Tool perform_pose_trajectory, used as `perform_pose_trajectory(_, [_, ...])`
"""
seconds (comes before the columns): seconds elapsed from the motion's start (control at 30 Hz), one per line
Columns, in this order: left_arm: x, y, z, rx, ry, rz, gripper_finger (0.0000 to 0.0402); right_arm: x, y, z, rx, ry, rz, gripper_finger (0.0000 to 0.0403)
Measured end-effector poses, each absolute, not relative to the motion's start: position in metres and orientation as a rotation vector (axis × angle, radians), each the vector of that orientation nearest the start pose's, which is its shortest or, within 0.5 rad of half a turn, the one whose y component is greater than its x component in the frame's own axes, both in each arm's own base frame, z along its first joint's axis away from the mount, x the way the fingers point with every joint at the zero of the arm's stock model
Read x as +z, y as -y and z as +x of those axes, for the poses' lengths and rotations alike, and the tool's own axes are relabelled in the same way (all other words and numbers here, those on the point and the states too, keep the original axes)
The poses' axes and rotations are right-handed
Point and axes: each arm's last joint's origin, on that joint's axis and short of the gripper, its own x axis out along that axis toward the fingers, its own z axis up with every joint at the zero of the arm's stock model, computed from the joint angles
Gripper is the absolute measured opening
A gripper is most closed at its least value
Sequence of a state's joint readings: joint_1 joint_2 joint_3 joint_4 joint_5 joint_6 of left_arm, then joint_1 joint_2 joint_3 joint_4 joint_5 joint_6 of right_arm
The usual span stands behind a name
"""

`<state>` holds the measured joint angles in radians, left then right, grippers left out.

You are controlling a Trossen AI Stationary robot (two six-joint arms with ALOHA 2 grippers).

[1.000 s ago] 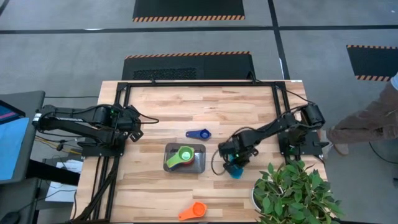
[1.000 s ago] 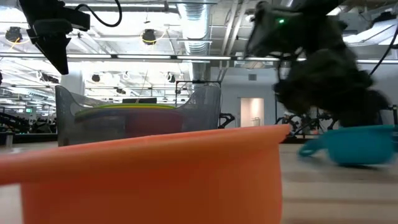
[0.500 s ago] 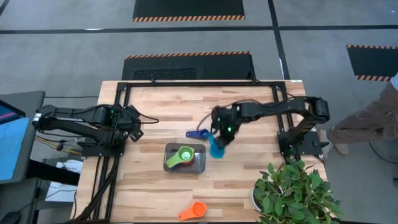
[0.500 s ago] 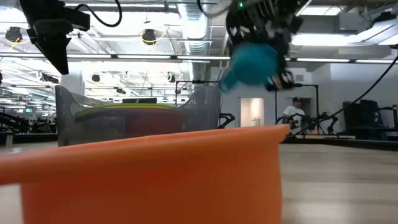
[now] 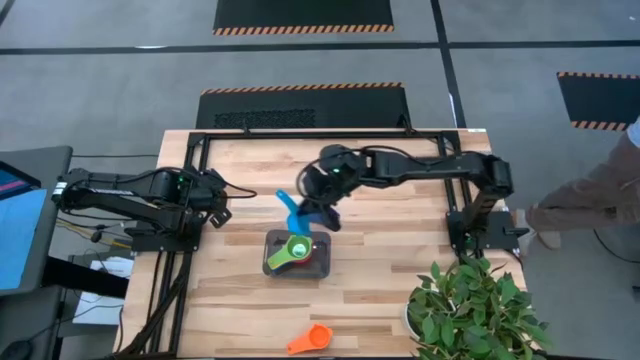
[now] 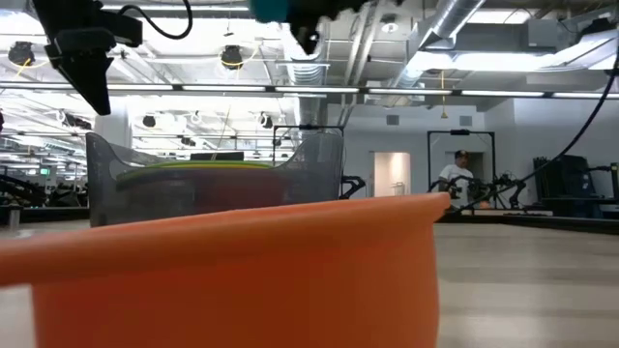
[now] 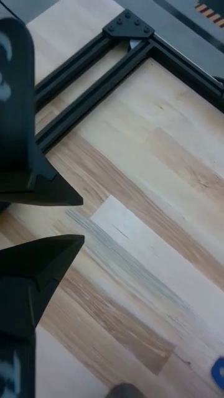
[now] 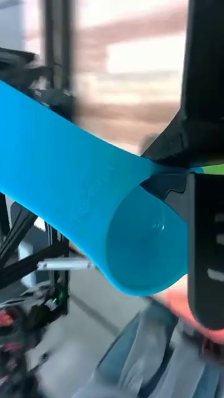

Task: Nest measuring cups in basket
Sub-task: Stack the light blue measuring cup on top of the green measuring cup into the bin

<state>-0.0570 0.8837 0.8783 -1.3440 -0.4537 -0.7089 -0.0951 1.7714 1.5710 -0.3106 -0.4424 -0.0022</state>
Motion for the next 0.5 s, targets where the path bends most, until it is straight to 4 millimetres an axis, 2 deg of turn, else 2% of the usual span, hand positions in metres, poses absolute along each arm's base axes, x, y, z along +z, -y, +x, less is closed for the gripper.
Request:
perform_pose_trajectory(0.17, [0.275,-0.006,0.12,0.757,-1.108,-0.254,0.0074,0.323,0.03,0.437,0.395,-0.506,-0.084,0.0008])
perform_pose_trajectory(0.37, [0.275,-0.006,0.119,0.739,-1.133,-0.216,0.0074,0.307,0.029,0.455,0.457,-0.682,-0.258,0.0008])
perform_pose_trajectory(0.5, [0.275,-0.007,0.116,0.774,-1.147,-0.152,0.0074,0.289,0.016,0.465,0.491,-0.767,-0.406,0.0008])
